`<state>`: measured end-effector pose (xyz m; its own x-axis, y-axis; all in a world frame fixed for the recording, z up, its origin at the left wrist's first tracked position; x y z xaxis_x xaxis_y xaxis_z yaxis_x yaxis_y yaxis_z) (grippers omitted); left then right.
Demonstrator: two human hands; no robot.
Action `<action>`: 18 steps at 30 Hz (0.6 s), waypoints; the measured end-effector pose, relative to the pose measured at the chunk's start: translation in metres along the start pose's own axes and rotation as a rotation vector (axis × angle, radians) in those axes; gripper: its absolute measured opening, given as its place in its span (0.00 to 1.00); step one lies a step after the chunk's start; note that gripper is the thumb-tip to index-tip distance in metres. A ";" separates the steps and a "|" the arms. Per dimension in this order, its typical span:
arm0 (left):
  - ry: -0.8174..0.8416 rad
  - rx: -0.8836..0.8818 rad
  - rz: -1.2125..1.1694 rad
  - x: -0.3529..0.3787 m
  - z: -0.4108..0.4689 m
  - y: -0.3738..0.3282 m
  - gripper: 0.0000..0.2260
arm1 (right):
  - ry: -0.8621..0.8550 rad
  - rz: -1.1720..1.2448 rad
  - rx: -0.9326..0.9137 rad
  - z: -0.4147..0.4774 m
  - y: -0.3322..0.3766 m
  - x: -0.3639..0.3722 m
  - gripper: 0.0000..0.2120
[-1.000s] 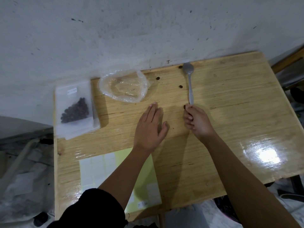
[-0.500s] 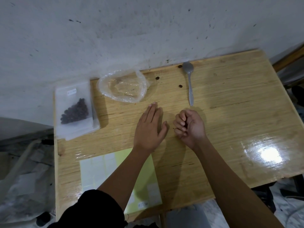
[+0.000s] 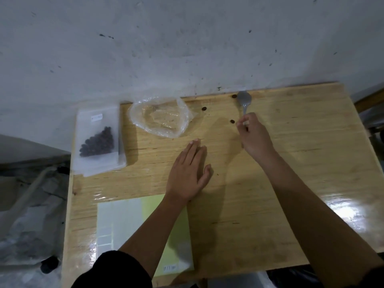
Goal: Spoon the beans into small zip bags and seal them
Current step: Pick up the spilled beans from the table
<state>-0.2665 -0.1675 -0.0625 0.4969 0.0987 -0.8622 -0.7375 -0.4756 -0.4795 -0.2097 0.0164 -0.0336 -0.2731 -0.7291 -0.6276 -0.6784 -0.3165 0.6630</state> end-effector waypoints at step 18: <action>-0.004 -0.040 -0.006 -0.002 0.000 0.004 0.25 | 0.128 -0.261 -0.012 0.030 0.020 0.020 0.10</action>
<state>-0.2706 -0.1697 -0.0626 0.4997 0.1049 -0.8598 -0.7157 -0.5092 -0.4781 -0.2493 0.0140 -0.0448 -0.0017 -0.6923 -0.7216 -0.7060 -0.5102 0.4912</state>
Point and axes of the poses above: each hand's wrist, its own z-axis towards the middle knuckle, its own x-axis out of the palm, y = z × x, the point moved 10 cm from there along z, towards the middle knuckle, and after that the axes turned 11 degrees about y, right-handed, at the moved point
